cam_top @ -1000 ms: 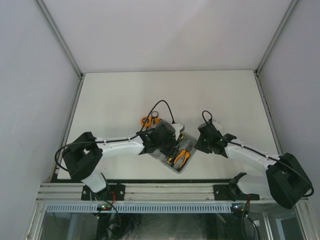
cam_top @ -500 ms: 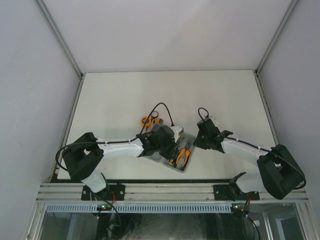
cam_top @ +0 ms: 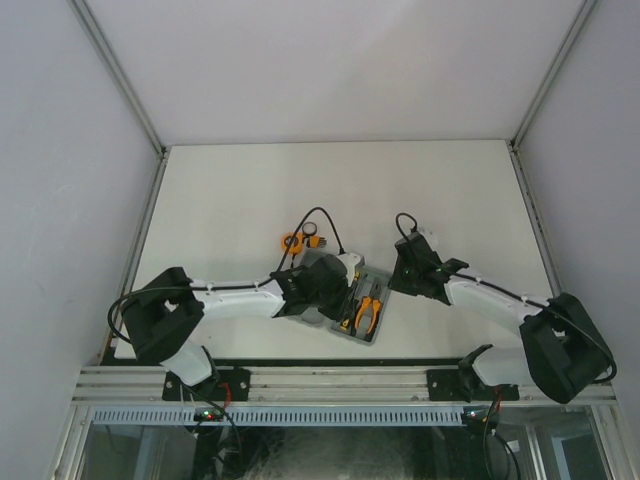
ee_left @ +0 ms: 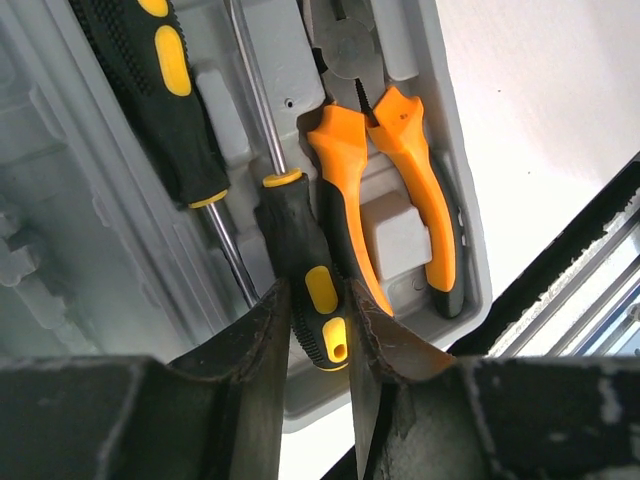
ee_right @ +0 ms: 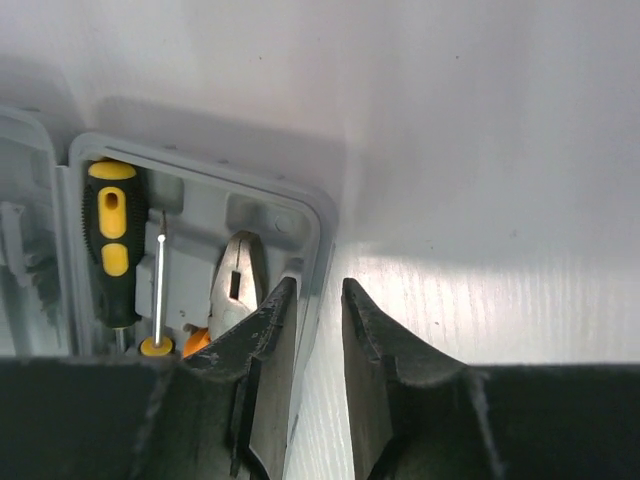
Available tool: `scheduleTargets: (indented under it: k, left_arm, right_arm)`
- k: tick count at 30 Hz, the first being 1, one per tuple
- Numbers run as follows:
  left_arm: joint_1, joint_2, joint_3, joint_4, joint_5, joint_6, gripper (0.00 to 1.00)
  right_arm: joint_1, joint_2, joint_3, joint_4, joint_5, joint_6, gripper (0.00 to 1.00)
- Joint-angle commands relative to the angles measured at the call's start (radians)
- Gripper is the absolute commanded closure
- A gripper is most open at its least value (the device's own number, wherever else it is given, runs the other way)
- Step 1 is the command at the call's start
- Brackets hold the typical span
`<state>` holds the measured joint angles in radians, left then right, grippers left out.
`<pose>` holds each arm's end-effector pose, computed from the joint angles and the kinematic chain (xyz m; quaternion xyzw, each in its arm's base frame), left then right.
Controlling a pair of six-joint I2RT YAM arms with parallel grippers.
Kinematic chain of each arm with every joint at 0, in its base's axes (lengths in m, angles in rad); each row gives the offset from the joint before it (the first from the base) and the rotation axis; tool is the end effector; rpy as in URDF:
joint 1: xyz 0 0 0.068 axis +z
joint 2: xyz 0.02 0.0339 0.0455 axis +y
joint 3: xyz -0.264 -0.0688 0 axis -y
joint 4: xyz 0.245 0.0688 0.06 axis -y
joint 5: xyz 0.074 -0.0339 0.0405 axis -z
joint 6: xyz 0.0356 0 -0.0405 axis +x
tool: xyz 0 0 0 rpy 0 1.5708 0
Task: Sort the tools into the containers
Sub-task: Adjust the storage box at the center of the board.
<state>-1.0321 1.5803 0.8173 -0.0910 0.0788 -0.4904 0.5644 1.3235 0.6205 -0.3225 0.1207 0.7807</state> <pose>0.1582 -0.2701 0.1690 0.2637 0.8979 -0.2685 0.2283 0.2032 0.1236 0.1634 0.1199 0.9539 0.1220 0.2464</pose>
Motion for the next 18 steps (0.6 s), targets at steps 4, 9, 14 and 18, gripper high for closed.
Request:
scheduleTargets:
  k: [4, 9, 14, 18]
  left_arm:
    - [-0.007, -0.018, -0.009, -0.033, -0.01, -0.035, 0.71]
    - [-0.008, -0.006, -0.006, -0.033, -0.008, -0.043, 0.75]
    - [-0.008, 0.002, -0.005, -0.041, -0.018, -0.057, 0.77]
    - [-0.008, 0.013, -0.008, -0.049, -0.033, -0.086, 0.77]
  right_arm:
    - [0.017, -0.15, 0.043, -0.04, 0.091, 0.013, 0.75]
    - [0.062, -0.153, 0.073, -0.005, 0.085, 0.05, 0.76]
    - [0.093, -0.059, 0.127, 0.024, 0.058, 0.071, 0.79]
    - [0.124, 0.022, 0.169, 0.042, 0.056, 0.083, 0.79]
